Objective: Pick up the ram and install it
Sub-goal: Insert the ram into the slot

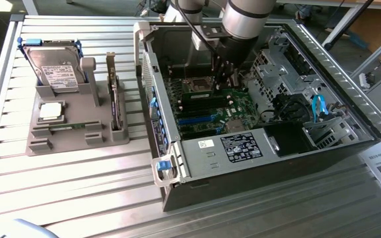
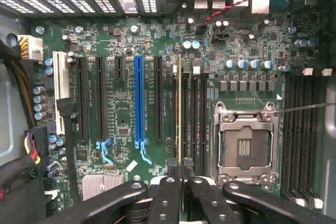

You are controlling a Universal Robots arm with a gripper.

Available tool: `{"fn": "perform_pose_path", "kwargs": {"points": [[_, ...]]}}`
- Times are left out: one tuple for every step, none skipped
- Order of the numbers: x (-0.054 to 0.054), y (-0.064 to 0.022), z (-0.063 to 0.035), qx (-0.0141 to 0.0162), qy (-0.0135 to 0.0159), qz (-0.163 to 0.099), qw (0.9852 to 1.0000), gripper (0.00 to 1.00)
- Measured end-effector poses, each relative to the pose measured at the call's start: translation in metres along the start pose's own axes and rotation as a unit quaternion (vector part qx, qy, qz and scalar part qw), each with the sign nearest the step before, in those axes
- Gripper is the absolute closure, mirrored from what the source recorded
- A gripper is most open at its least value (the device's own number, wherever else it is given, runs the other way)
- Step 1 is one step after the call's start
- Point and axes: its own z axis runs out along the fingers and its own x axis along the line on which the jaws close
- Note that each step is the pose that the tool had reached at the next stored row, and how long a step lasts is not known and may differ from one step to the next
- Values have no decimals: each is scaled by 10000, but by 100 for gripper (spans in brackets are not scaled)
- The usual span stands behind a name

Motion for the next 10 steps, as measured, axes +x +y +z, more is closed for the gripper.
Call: {"fn": "perform_pose_path", "kwargs": {"points": [[0,0,6,0,0,0,10000,88],[0,0,9,0,1,0,10000,88],[0,0,8,0,2,0,10000,88],[0,0,9,0,2,0,10000,88],[1,0,9,0,2,0,10000,88],[0,0,9,0,2,0,10000,88],[0,0,9,0,1,0,10000,88],[0,0,9,0,1,0,10000,88],[0,-3,10,0,1,1,10000,88],[0,-8,11,0,2,1,10000,88]]}}
